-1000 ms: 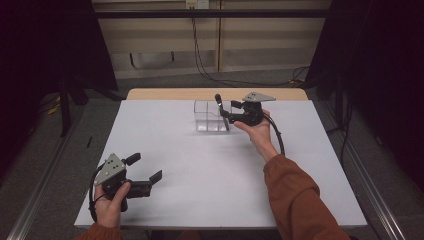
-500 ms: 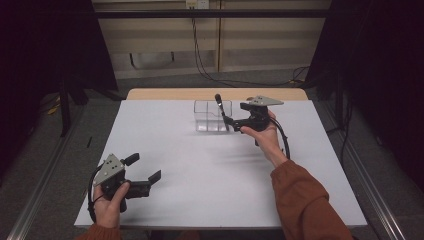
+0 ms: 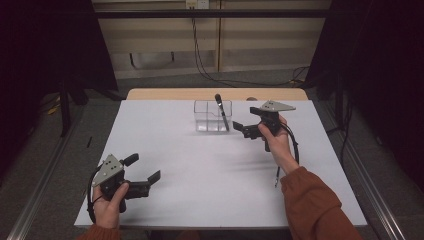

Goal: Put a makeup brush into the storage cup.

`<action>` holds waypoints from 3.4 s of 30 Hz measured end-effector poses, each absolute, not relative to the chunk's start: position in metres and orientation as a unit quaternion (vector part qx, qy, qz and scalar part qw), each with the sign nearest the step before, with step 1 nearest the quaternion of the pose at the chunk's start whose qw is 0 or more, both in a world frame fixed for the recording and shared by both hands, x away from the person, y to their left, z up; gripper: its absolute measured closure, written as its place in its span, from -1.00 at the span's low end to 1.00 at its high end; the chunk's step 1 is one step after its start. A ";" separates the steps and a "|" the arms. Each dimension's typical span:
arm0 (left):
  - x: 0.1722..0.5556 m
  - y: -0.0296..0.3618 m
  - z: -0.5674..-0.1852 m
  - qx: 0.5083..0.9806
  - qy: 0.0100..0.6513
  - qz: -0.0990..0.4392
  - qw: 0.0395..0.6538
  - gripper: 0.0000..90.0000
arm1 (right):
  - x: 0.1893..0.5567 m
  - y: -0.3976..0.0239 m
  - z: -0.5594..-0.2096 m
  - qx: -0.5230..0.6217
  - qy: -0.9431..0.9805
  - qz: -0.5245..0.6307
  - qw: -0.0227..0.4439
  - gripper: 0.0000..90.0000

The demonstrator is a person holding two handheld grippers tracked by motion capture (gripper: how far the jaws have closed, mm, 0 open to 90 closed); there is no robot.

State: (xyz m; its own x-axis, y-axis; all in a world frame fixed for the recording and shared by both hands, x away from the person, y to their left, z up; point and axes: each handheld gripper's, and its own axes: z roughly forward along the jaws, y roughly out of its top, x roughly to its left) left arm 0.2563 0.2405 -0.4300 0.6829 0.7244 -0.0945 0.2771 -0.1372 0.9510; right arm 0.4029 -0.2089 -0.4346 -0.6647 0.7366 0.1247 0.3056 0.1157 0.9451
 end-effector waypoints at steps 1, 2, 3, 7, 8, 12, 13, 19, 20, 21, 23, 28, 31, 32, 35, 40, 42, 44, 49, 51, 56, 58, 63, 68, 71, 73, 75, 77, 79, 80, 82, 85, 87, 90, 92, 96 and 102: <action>0.256 0.240 -0.430 0.727 0.345 0.200 0.560 -0.93 | 0.401 -0.210 -0.434 0.360 0.721 0.560 0.191 -0.99; 0.256 0.241 -0.429 0.727 0.344 0.201 0.559 -0.93 | 0.398 -0.211 -0.434 0.359 0.721 0.561 0.191 -0.99; 0.255 0.241 -0.429 0.727 0.344 0.201 0.559 -0.93 | 0.396 -0.213 -0.434 0.357 0.722 0.561 0.192 -1.00; 0.255 0.240 -0.429 0.727 0.344 0.202 0.558 -0.93 | 0.384 -0.217 -0.434 0.352 0.725 0.555 0.208 -0.99; 0.255 0.240 -0.429 0.728 0.344 0.203 0.558 -0.93 | 0.381 -0.218 -0.433 0.351 0.728 0.552 0.206 -0.99; 0.255 0.241 -0.429 0.727 0.345 0.204 0.557 -0.93 | 0.372 -0.224 -0.428 0.346 0.731 0.550 0.208 -1.00; 0.255 0.241 -0.429 0.727 0.345 0.203 0.557 -0.93 | 0.370 -0.226 -0.428 0.345 0.732 0.550 0.207 -1.00; 0.255 0.241 -0.429 0.726 0.346 0.203 0.558 -0.93 | 0.358 -0.235 -0.427 0.348 0.738 0.539 0.210 -1.00; 0.255 0.241 -0.429 0.727 0.346 0.203 0.558 -0.93 | 0.356 -0.236 -0.427 0.347 0.737 0.540 0.213 -0.99; 0.254 0.241 -0.430 0.726 0.346 0.204 0.558 -0.93 | 0.353 -0.237 -0.426 0.348 0.733 0.543 0.218 -0.99; 0.254 0.242 -0.430 0.726 0.345 0.204 0.558 -0.93 | 0.348 -0.239 -0.426 0.347 0.732 0.544 0.221 -0.99; 0.252 0.244 -0.431 0.726 0.349 0.205 0.557 -0.93 | 0.334 -0.246 -0.426 0.355 0.724 0.548 0.221 -0.99; 0.251 0.244 -0.431 0.727 0.349 0.205 0.555 -0.93 | 0.326 -0.250 -0.426 0.359 0.722 0.547 0.225 -1.00; 0.251 0.244 -0.431 0.727 0.348 0.204 0.555 -0.93 | 0.324 -0.252 -0.426 0.360 0.720 0.548 0.229 -0.99; 0.251 0.243 -0.431 0.730 0.346 0.203 0.553 -0.93 | 0.317 -0.256 -0.426 0.362 0.717 0.549 0.231 -1.00; 0.250 0.245 -0.433 0.731 0.351 0.204 0.549 -0.93 | 0.306 -0.261 -0.429 0.365 0.716 0.547 0.232 -0.99; 0.250 0.245 -0.433 0.731 0.351 0.201 0.549 -0.93 | 0.302 -0.263 -0.430 0.365 0.720 0.541 0.234 -0.99; 0.249 0.245 -0.434 0.730 0.356 0.201 0.548 -0.93 | 0.297 -0.266 -0.431 0.366 0.719 0.541 0.238 -0.99; 0.250 0.247 -0.434 0.727 0.356 0.206 0.549 -0.93 | 0.283 -0.275 -0.431 0.373 0.709 0.547 0.244 -0.99; 0.250 0.247 -0.433 0.725 0.357 0.208 0.550 -0.93 | 0.279 -0.277 -0.433 0.376 0.707 0.547 0.245 -0.99; 0.253 0.247 -0.435 0.721 0.369 0.209 0.548 -0.96 | 0.267 -0.280 -0.435 0.377 0.706 0.547 0.245 -0.98; 0.252 0.248 -0.435 0.717 0.373 0.214 0.548 -0.96 | 0.261 -0.281 -0.435 0.378 0.705 0.547 0.246 -0.98; 0.253 0.247 -0.436 0.711 0.377 0.212 0.554 -0.96 | 0.247 -0.287 -0.441 0.385 0.705 0.540 0.250 -0.98; 0.251 0.248 -0.435 0.709 0.380 0.219 0.553 -0.96 | 0.236 -0.296 -0.444 0.397 0.698 0.536 0.259 -0.98; 0.248 0.250 -0.434 0.712 0.373 0.222 0.552 -0.96 | 0.227 -0.304 -0.448 0.411 0.693 0.529 0.267 -0.98; 0.247 0.250 -0.434 0.713 0.372 0.223 0.552 -0.96 | 0.220 -0.307 -0.450 0.416 0.692 0.526 0.267 -0.99; 0.245 0.249 -0.433 0.713 0.370 0.223 0.552 -0.96 | 0.216 -0.309 -0.452 0.421 0.689 0.528 0.263 -0.99; 0.245 0.248 -0.431 0.717 0.361 0.225 0.552 -0.96 | 0.213 -0.309 -0.453 0.422 0.690 0.528 0.260 -0.99; 0.245 0.246 -0.431 0.718 0.358 0.223 0.553 -0.96 | 0.214 -0.308 -0.455 0.420 0.694 0.524 0.259 -0.99; 0.245 0.245 -0.431 0.720 0.356 0.222 0.553 -0.96 | 0.214 -0.308 -0.455 0.423 0.694 0.523 0.257 -0.98; 0.245 0.245 -0.431 0.720 0.354 0.222 0.554 -0.96 | 0.215 -0.308 -0.456 0.426 0.693 0.523 0.252 -0.98; 0.246 0.245 -0.431 0.722 0.352 0.221 0.553 -0.96 | 0.216 -0.308 -0.456 0.424 0.695 0.522 0.256 -0.98; 0.247 0.246 -0.432 0.723 0.353 0.219 0.553 -0.96 | 0.217 -0.308 -0.455 0.426 0.691 0.524 0.258 -0.98; 0.248 0.247 -0.432 0.722 0.353 0.216 0.554 -0.96 | 0.218 -0.306 -0.456 0.427 0.693 0.521 0.257 -0.98; 0.248 0.247 -0.432 0.723 0.352 0.215 0.555 -0.96 | 0.218 -0.305 -0.456 0.426 0.694 0.519 0.260 -0.98; 0.248 0.247 -0.430 0.721 0.352 0.217 0.556 -0.96 | 0.219 -0.304 -0.454 0.428 0.694 0.519 0.255 -0.98; 0.247 0.245 -0.430 0.726 0.345 0.218 0.554 -0.96 | 0.225 -0.309 -0.450 0.438 0.685 0.522 0.256 -0.98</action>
State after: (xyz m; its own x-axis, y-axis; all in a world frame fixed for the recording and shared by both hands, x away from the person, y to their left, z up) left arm 0.2473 0.2450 -0.4298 0.6661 0.7430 -0.0658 0.2596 -0.1482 0.9543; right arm 0.2253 -0.3087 -0.4504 -0.4855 0.8677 0.1068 0.3331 0.0706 0.9402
